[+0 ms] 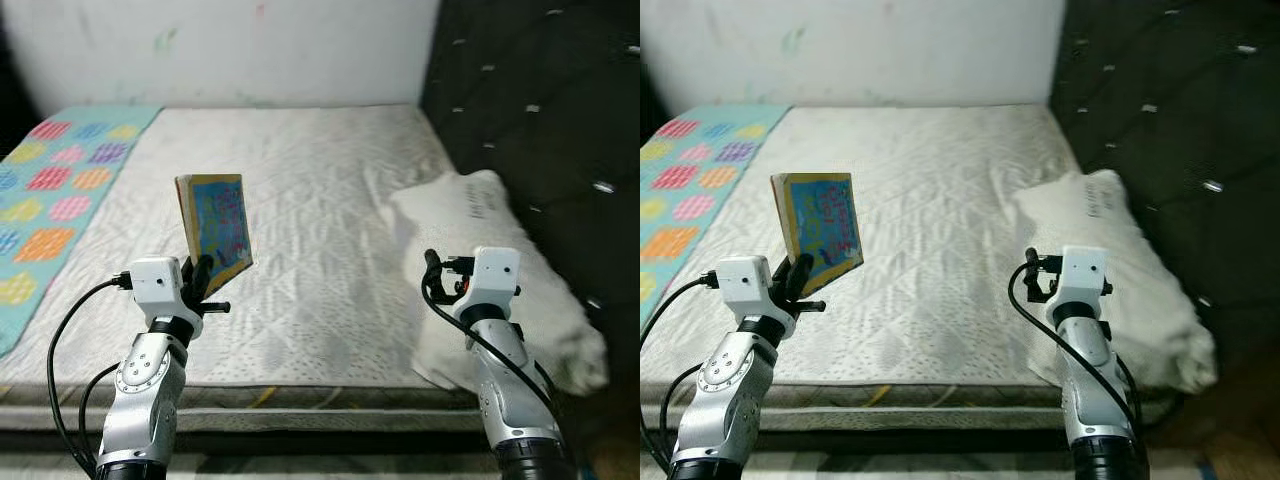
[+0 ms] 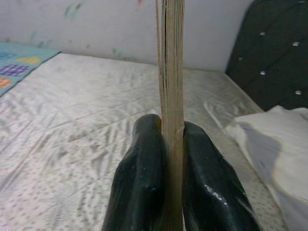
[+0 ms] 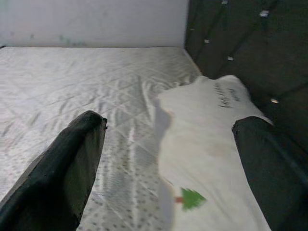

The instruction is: Clean up the room

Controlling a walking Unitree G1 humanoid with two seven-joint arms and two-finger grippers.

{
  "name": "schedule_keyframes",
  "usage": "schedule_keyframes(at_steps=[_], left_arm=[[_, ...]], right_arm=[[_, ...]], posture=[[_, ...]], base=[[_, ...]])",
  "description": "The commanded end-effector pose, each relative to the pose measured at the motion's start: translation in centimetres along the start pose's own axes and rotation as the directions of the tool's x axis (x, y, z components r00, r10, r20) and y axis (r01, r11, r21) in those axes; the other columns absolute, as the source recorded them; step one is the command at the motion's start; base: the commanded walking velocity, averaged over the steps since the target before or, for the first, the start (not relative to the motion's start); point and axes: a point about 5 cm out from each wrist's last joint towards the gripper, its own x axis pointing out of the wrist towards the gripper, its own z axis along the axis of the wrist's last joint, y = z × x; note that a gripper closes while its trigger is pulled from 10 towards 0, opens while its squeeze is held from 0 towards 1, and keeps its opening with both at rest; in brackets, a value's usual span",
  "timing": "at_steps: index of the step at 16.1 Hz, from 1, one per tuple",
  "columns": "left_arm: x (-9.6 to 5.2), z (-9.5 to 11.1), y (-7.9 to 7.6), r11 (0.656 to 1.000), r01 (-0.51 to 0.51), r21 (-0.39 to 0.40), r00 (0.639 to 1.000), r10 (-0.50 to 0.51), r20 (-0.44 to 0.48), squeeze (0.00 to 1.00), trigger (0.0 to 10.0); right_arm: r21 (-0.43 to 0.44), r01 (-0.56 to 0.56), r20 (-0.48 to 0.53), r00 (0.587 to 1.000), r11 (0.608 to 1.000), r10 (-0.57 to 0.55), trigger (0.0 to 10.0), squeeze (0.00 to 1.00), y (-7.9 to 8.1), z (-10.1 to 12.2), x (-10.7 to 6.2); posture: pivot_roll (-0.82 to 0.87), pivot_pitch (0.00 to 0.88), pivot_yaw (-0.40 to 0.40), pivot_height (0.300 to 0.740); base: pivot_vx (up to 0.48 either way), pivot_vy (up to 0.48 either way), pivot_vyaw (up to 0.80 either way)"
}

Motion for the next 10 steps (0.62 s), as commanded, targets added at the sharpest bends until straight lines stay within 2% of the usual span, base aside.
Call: schedule_keyframes(at_steps=[1, 10], left_arm=[[0.26, 1.16, -0.02, 1.000, 0.011, 0.008, 0.999, -0.011, 0.046, 0.00, 10.0], [0.35, 1.10, -0.24, 1.000, 0.021, 0.007, 0.999, -0.021, 0.041, 0.00, 10.0]], right_arm=[[0.003, -0.004, 0.006, 1.000, 1.000, 0.004, 10.0, 0.00, 0.19, 0.15, 0.14], [0.017, 0.027, 0.001, 1.000, 1.000, -0.027, 10.0, 0.00, -0.29, -0.01, 0.22]], posture=[[0.04, 0.000, 0.061, 0.740], [0.04, 0.000, 0.064, 0.740]], base=[[0.311, 0.000, 0.00], [0.306, 0.000, 0.00]])
